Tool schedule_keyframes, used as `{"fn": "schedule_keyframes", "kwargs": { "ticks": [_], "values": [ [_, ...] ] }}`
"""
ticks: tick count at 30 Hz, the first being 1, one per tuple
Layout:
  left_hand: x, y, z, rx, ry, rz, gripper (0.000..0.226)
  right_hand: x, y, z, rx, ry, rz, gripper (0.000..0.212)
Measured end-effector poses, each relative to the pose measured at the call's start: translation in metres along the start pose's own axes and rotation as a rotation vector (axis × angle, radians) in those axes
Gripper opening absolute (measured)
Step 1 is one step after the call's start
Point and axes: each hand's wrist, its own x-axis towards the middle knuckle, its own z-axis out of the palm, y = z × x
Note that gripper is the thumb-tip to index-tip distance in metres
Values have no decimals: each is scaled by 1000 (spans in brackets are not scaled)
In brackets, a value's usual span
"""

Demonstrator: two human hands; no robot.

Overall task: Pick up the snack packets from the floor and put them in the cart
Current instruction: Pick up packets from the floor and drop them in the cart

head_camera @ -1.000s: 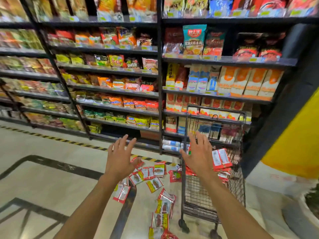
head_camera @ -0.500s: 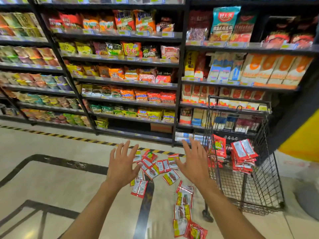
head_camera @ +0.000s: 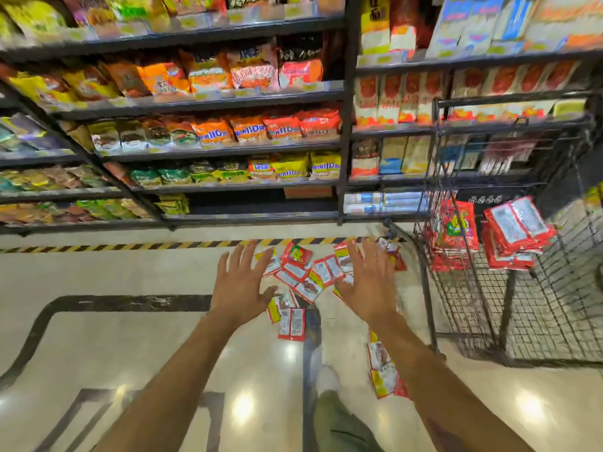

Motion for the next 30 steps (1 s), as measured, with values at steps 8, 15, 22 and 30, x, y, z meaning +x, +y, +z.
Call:
{"fn": "schedule_keyframes", "kwargs": {
  "ticks": [8, 15, 22, 30],
  "values": [
    [122, -74, 32, 22, -37, 202, 82, 88, -39, 57, -19, -34, 100, 80],
    [225, -147, 113, 104, -122, 380, 84, 134, -60, 152, -24, 29, 312, 83],
    [295, -184, 244, 95, -168, 574, 81, 135, -69, 309, 31, -3, 596, 83],
    [313, -175, 494, 19, -155, 813, 73, 85, -26, 546, 20, -87, 713, 74]
  ]
}}
